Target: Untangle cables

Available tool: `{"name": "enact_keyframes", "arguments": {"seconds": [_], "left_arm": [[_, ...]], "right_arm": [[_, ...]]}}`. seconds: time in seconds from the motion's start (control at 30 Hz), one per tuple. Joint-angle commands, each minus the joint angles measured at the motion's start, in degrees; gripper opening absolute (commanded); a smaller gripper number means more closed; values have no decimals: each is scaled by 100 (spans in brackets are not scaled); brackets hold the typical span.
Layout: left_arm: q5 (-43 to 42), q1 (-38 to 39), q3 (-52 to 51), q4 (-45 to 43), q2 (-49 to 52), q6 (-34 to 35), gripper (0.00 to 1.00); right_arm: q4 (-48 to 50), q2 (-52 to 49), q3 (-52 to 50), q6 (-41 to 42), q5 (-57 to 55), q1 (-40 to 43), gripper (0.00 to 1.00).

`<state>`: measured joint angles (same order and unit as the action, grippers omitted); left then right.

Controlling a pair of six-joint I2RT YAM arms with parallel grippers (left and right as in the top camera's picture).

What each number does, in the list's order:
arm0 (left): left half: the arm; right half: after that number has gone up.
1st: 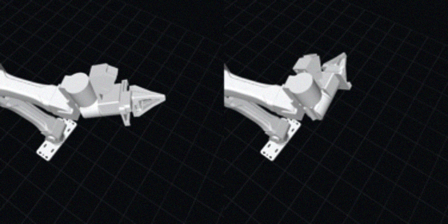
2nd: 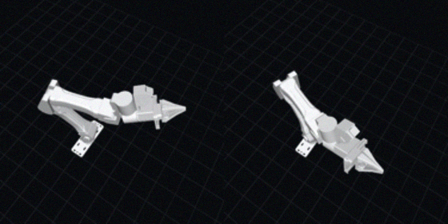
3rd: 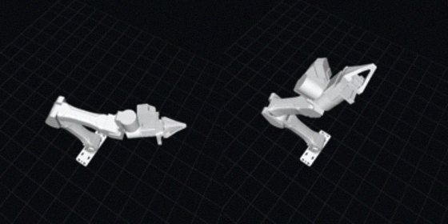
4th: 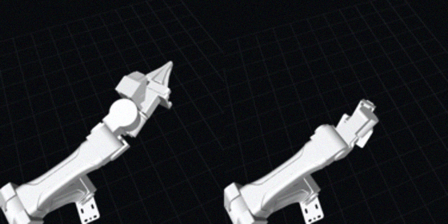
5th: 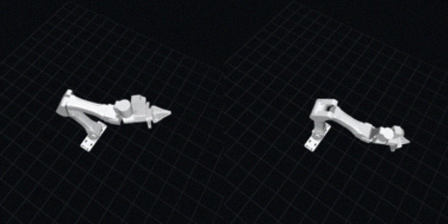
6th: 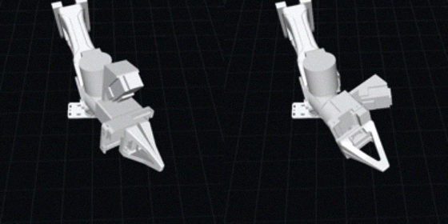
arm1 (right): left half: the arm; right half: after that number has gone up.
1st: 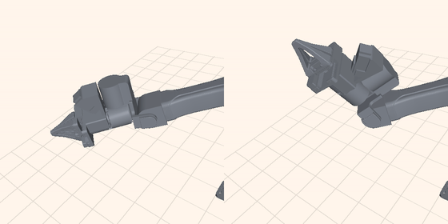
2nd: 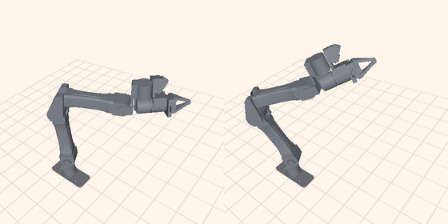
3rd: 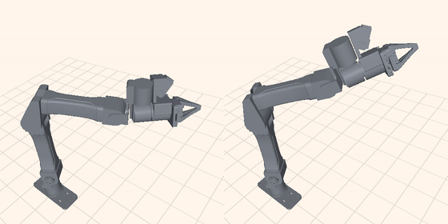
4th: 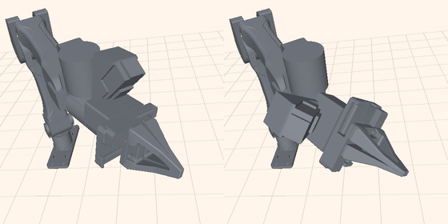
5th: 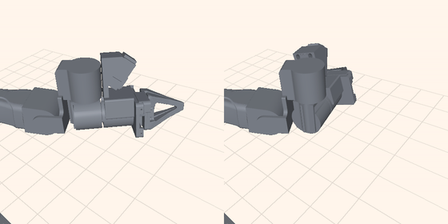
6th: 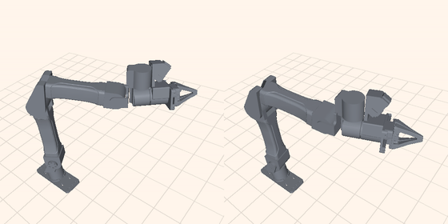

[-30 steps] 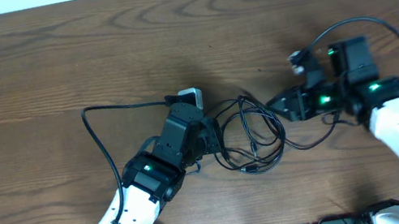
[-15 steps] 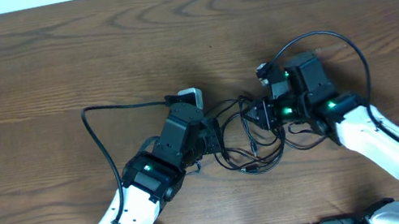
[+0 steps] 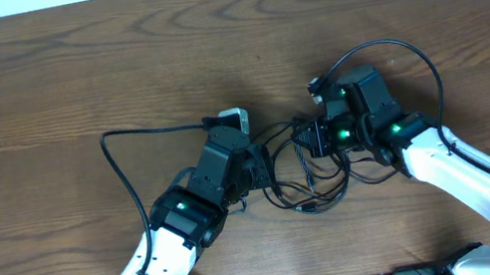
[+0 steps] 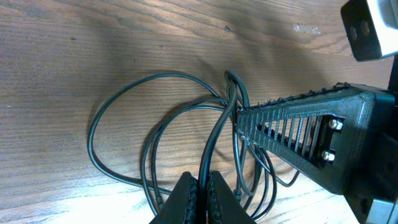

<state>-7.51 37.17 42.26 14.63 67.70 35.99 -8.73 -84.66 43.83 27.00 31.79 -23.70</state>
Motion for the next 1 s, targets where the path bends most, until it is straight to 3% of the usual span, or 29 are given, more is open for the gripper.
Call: {"name": "enact_keyframes", "arguments": {"seconds": [0.0, 0.13, 0.27, 0.33, 0.57, 0.8, 0.87, 0.97], "left_arm": [[70, -22, 50, -9, -35, -79, 8], [70, -22, 50, -11, -35, -79, 8], [50, -22, 50, -11, -35, -76, 8], [52, -22, 50, -11, -35, -76, 8], [52, -22, 50, -13, -35, -79, 8], [52, -22, 50, -11, -35, -79, 8], [52, -22, 50, -15, -35, -79, 8], [44, -22, 50, -13, -37, -83, 8]], "right_arm": [[68, 0, 0, 55, 501, 142, 1], [315, 4, 0, -295, 872, 767, 1], [118, 0, -2, -643, -846, 1165, 1], [98, 20, 22, -841, -822, 1113, 1], [507, 636, 116, -446, -704, 1335, 1], [2310, 933, 116, 1198, 1519, 1801, 1], [2341, 933, 116, 1174, 1681, 1668, 1], [1696, 933, 114, 297, 1360, 1453, 6]]}}
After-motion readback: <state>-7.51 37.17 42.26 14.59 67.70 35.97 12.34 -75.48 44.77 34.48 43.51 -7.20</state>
